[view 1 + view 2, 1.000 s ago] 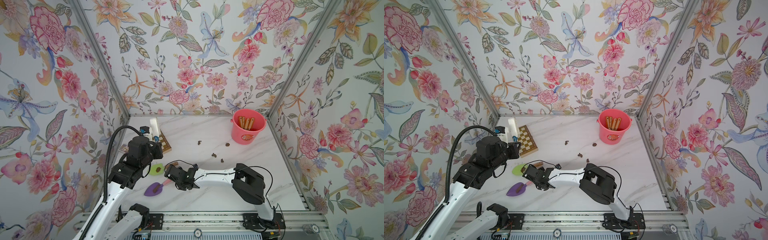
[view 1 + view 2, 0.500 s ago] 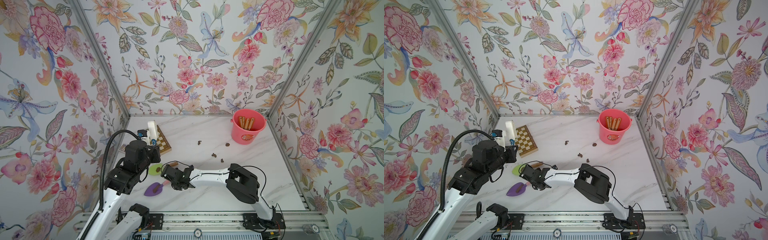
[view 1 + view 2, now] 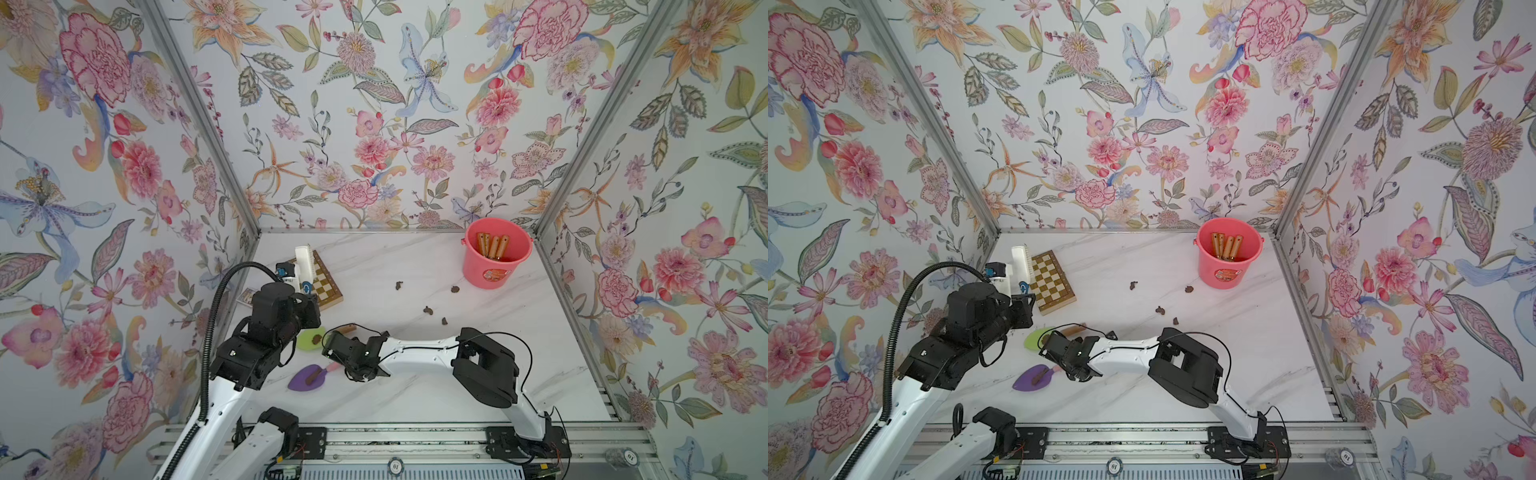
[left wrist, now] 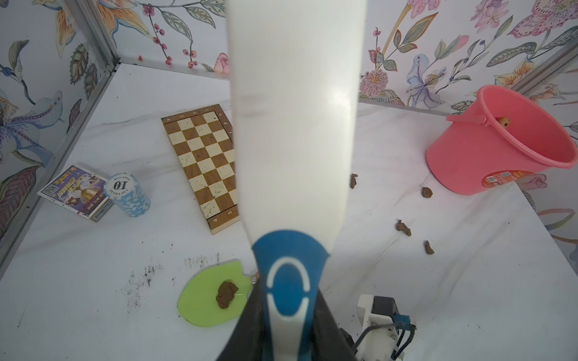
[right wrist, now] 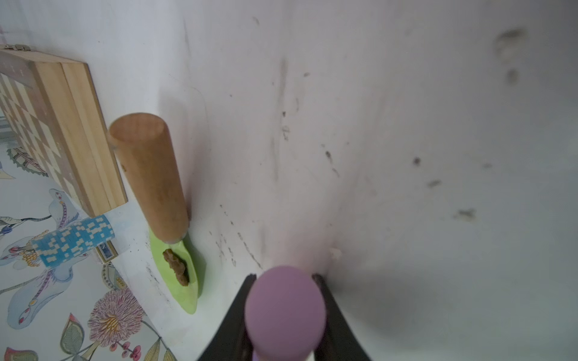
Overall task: Brush the soil off the hand trowel and place it into the bucket
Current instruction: Pick up the hand trowel from the center of the board.
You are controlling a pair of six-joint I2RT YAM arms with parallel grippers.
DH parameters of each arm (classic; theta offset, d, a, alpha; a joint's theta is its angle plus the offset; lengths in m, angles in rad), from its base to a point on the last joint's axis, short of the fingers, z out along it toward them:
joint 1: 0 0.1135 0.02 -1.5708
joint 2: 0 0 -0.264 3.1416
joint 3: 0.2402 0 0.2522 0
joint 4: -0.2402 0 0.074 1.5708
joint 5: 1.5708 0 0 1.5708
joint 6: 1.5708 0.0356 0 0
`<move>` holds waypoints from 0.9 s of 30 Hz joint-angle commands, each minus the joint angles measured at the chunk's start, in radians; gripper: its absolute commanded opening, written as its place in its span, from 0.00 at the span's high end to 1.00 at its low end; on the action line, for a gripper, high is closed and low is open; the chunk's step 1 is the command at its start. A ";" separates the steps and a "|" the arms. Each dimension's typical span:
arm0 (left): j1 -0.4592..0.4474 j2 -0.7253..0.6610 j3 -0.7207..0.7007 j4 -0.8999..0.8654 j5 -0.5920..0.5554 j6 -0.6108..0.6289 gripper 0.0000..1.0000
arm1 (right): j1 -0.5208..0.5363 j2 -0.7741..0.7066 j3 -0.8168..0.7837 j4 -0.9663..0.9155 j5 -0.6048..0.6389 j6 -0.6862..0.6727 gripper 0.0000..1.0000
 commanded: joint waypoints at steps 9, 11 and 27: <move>0.015 0.033 -0.008 0.013 0.008 0.049 1.00 | 0.001 -0.110 -0.177 -0.006 0.147 0.129 0.79; 0.014 0.044 -0.008 0.025 0.041 0.072 1.00 | -0.008 -0.157 -0.235 -0.007 0.185 0.136 0.81; -0.062 0.231 0.043 0.035 0.250 0.216 1.00 | -0.285 -0.513 -0.424 0.006 0.281 -0.657 0.80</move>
